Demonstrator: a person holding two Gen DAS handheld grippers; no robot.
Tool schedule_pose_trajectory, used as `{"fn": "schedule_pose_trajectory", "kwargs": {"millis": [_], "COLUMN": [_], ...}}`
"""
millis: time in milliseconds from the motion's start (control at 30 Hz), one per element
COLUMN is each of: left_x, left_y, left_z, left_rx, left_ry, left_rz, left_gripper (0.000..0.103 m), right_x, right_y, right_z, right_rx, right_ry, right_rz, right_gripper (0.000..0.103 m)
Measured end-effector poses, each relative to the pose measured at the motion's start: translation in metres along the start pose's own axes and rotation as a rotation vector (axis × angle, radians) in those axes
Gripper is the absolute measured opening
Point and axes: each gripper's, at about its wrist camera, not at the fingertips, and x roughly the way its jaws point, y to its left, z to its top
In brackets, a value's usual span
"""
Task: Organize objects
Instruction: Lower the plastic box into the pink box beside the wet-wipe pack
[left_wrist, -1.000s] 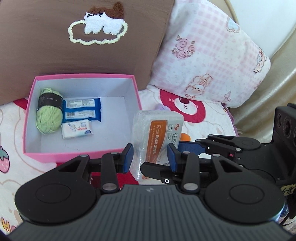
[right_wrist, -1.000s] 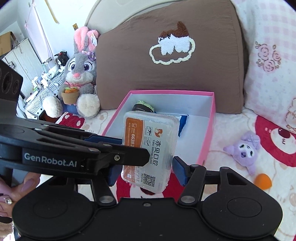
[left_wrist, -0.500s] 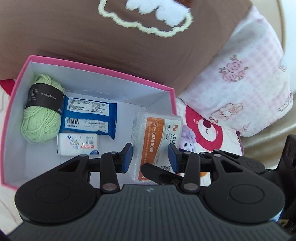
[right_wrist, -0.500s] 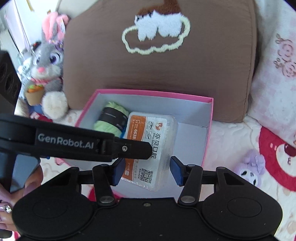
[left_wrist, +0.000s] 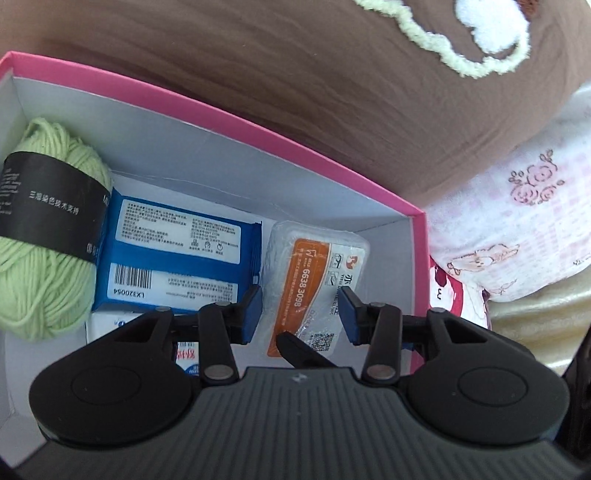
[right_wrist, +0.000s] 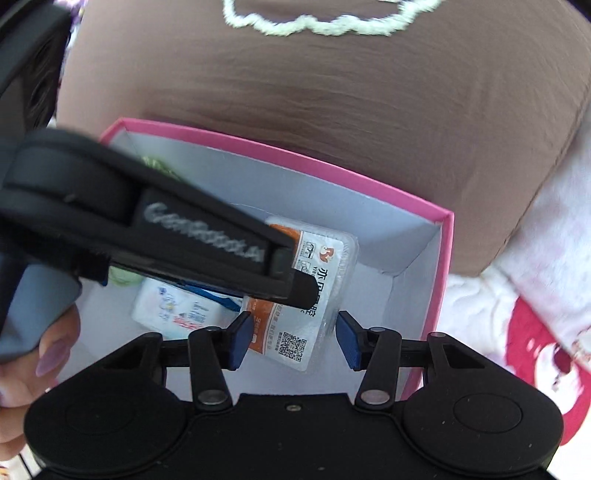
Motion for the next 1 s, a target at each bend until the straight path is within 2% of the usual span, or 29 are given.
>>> {"fn": "schedule_pose_trajectory", "kwargs": {"millis": [300,533,700,733,767,833,933,1000], "left_x": [0.005,0.015,0.022,0.023,0.025,0.029,0.032,0.033], "left_y": [0.016,0.018,0.018,0.017,0.015,0.011,0.005,-0.002], "left_z": [-0.003,-0.002,-0.004,-0.005,-0.006,-0.009,-0.014,-0.018], "left_rx": [-0.07,-0.101,-0.139,-0.133,-0.13,-0.124,-0.104,-0.075], "left_ry": [0.0,0.02,0.021,0.021,0.025,0.031,0.028,0.018], "left_rz": [-0.023,-0.016,-0.016,-0.016,-0.02,-0.009,0.018,0.037], "left_gripper": [0.042,0.043,0.036,0.034,0.034,0.03,0.03,0.029], "right_x": [0.003,0.009,0.007,0.007,0.007,0.008,0.002,-0.009], "right_y": [0.013,0.013,0.017,0.017,0.017,0.017,0.009,-0.003], "right_z": [0.0,0.001,0.001,0.0,-0.001,-0.004,-0.011,-0.017], "right_rx": [-0.072,-0.057,-0.122,-0.128,-0.14,-0.156,-0.145,-0.109], "right_ry": [0.013,0.036,0.013,0.015,0.018,0.017,-0.002,-0.026], "right_rz": [-0.015,-0.012,-0.033,-0.022,-0.012,-0.018,0.005,0.059], "right_gripper": [0.054,0.054,0.054,0.049,0.039,0.03,0.028,0.028]}}
